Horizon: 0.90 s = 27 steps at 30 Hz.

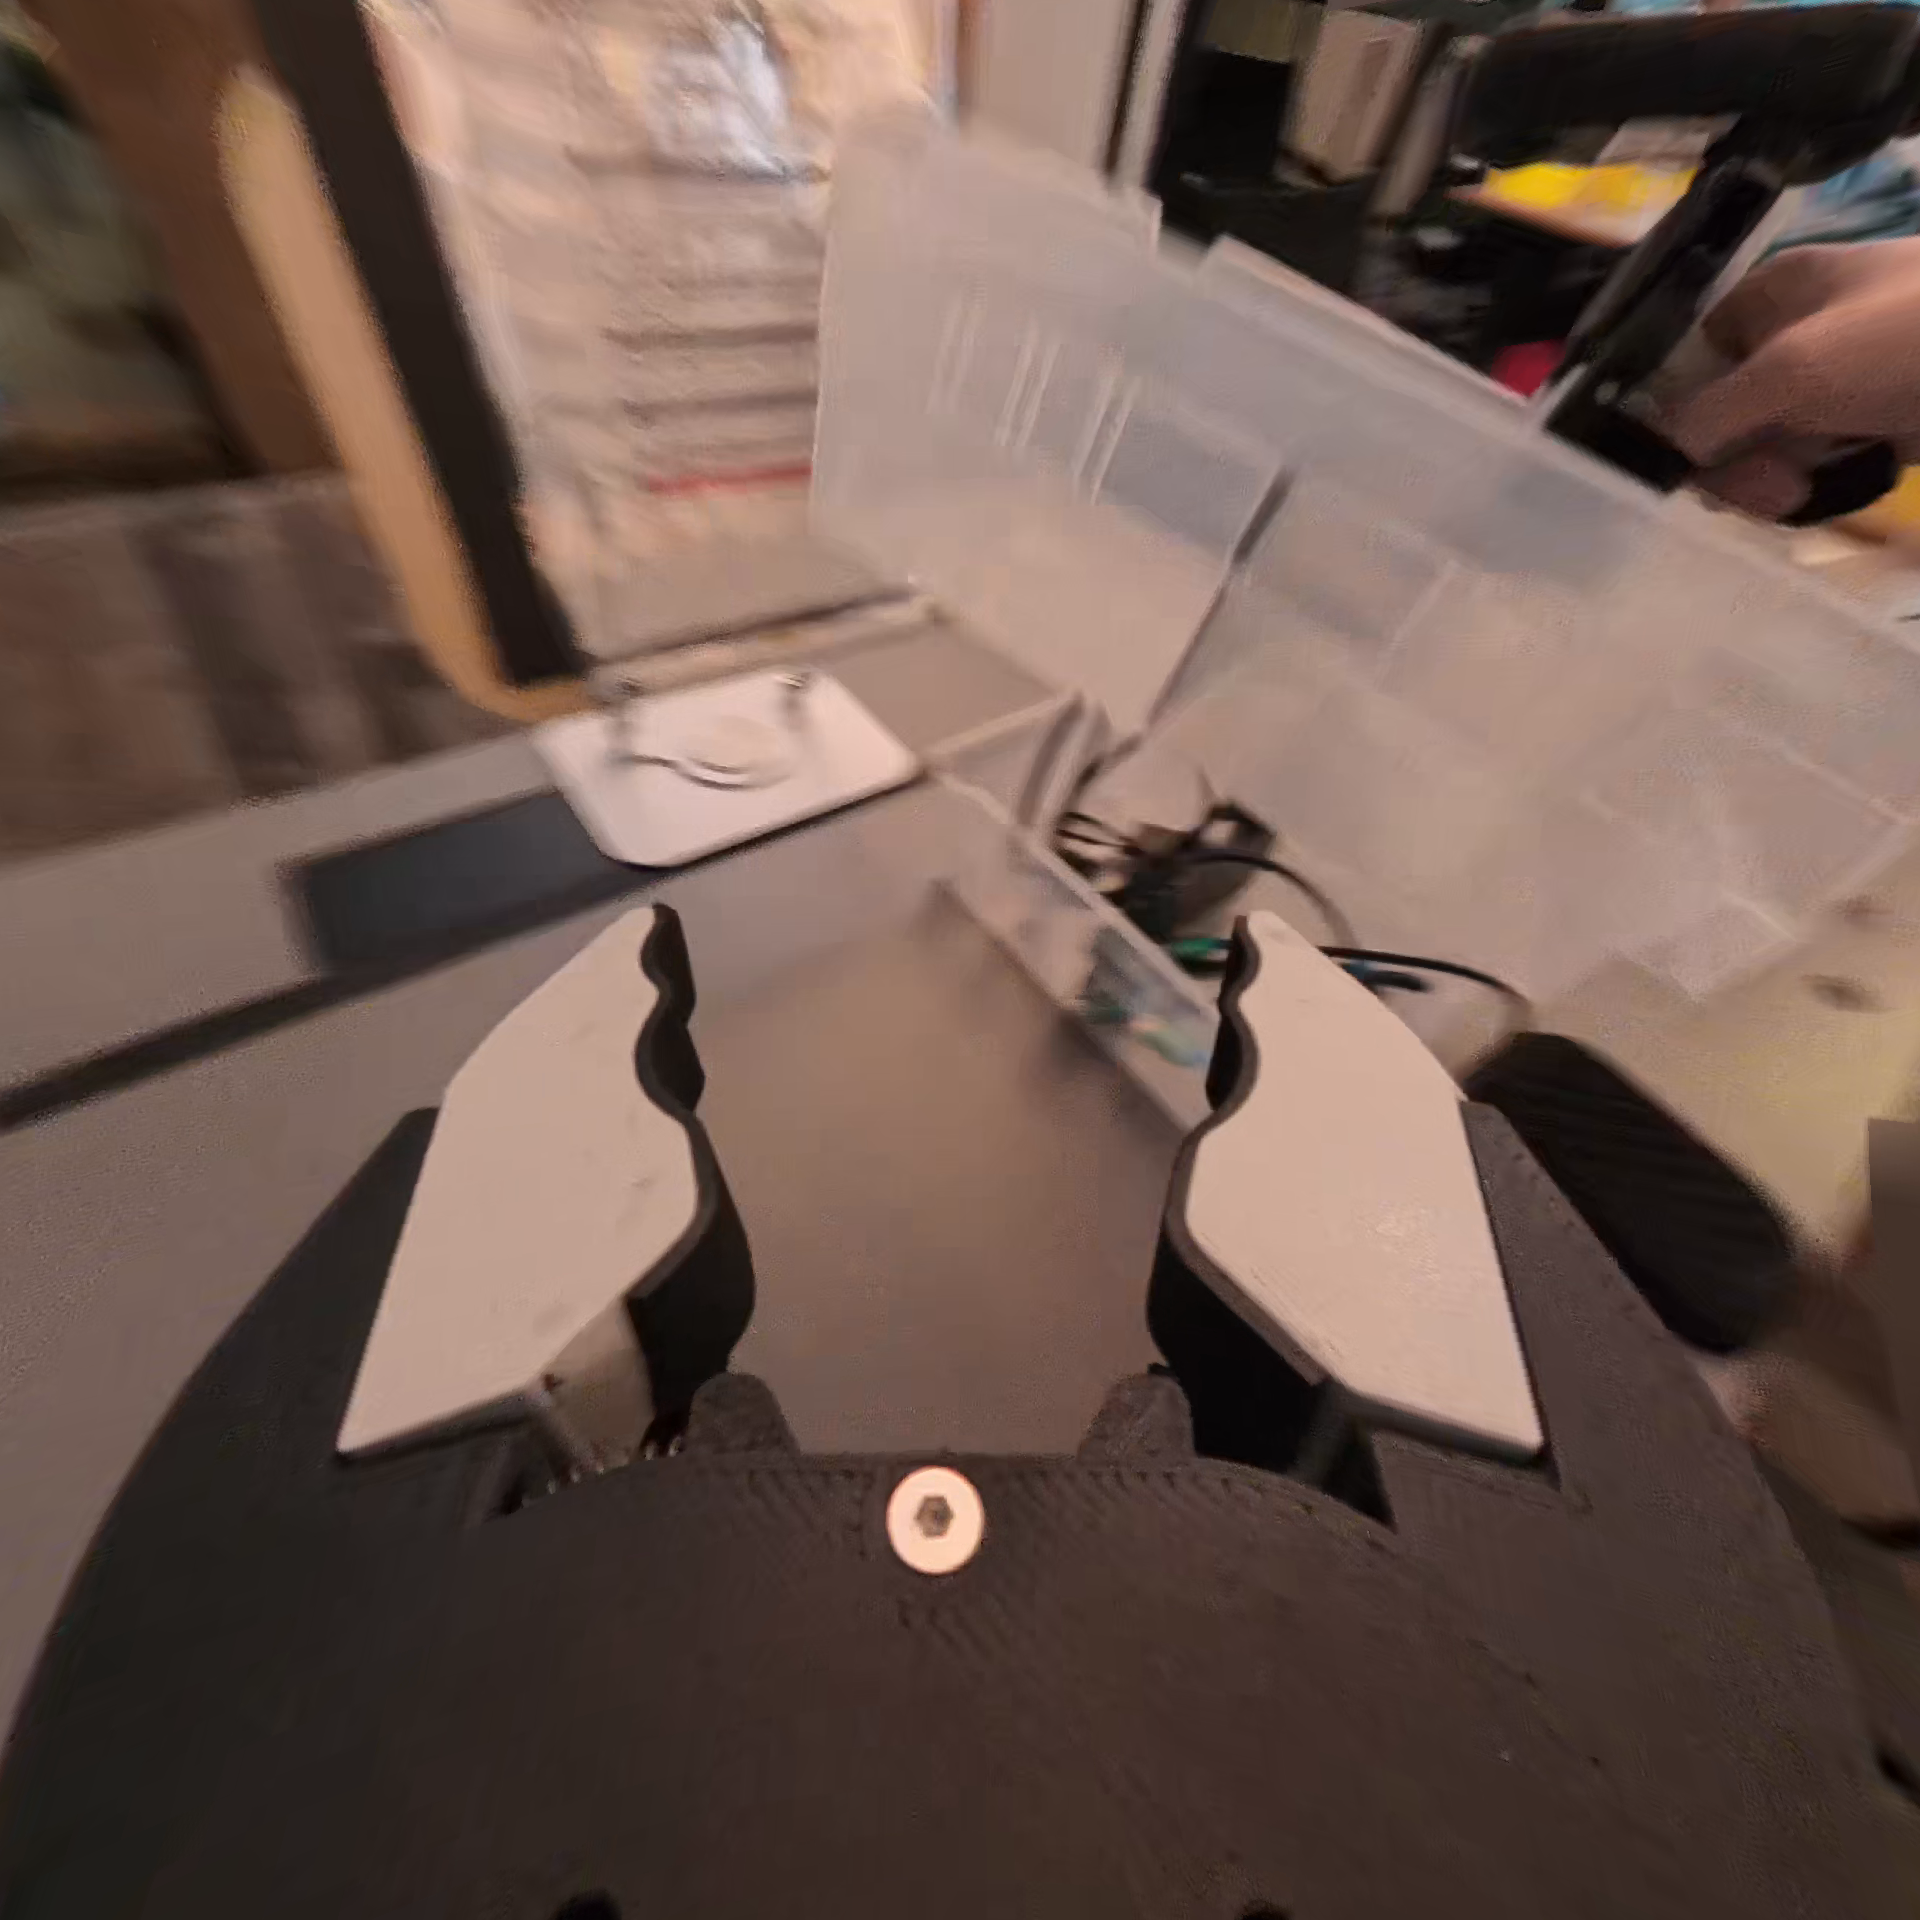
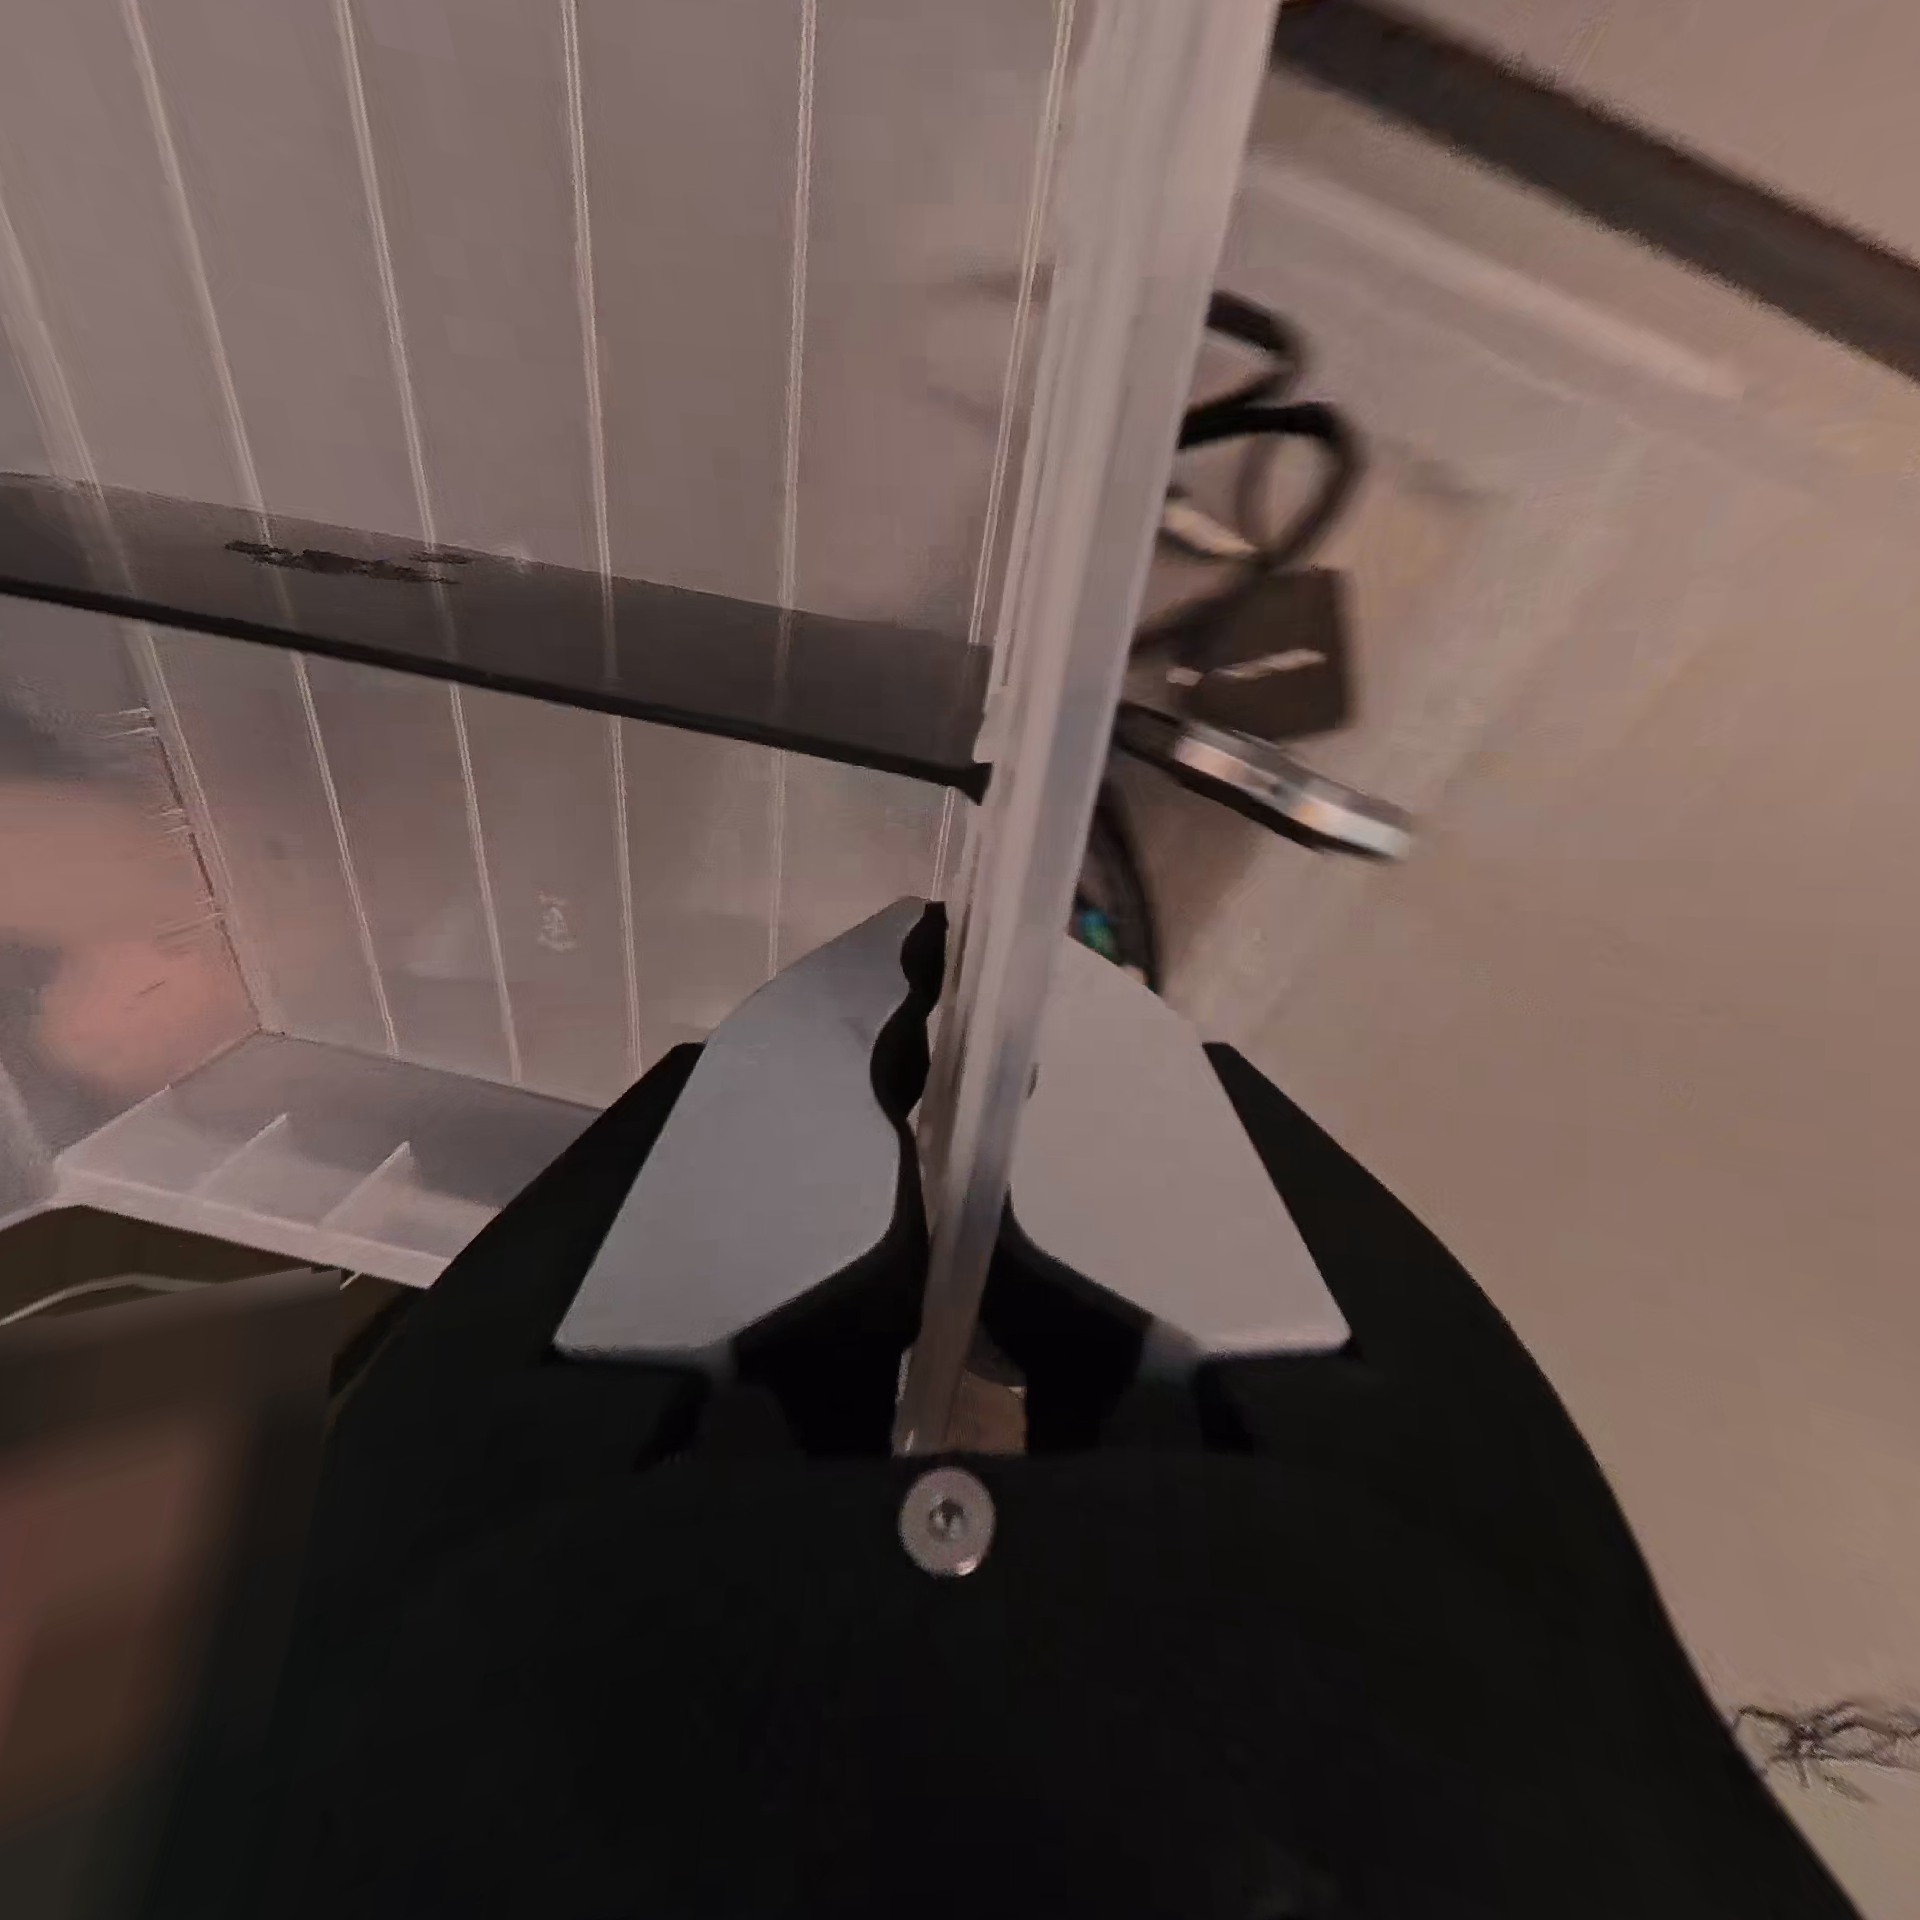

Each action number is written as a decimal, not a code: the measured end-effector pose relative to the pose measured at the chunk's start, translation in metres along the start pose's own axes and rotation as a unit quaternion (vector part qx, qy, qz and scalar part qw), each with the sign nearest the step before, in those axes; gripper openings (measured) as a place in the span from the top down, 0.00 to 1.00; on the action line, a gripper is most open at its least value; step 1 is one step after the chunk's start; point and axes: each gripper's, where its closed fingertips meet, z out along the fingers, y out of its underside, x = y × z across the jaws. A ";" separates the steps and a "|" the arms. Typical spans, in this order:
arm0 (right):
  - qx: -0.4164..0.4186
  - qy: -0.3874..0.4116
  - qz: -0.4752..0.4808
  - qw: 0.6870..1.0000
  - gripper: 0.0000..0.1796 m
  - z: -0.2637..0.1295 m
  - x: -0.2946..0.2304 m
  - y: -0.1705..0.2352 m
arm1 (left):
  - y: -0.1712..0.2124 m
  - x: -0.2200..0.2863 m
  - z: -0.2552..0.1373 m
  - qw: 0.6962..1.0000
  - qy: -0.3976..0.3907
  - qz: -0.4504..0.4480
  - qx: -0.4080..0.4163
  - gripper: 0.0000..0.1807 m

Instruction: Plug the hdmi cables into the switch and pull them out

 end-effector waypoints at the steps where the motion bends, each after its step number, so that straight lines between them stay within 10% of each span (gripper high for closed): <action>1: 0.026 0.018 0.023 0.999 0.97 -0.020 0.028 0.010 | 0.008 0.011 0.019 0.998 0.050 -0.029 -0.022 0.46; 7: 0.092 0.150 0.228 0.958 0.97 -0.073 0.195 0.119 | 0.085 0.075 0.140 0.971 0.153 -0.082 -0.163 0.44; 15: 0.019 0.194 0.355 0.914 0.97 -0.013 0.293 0.256 | 0.181 0.094 0.208 0.941 0.123 -0.032 -0.313 0.40; 27: -0.049 0.107 0.255 0.960 0.97 0.092 0.258 0.222 | 0.176 0.026 0.154 0.897 0.145 -0.036 -0.415 0.91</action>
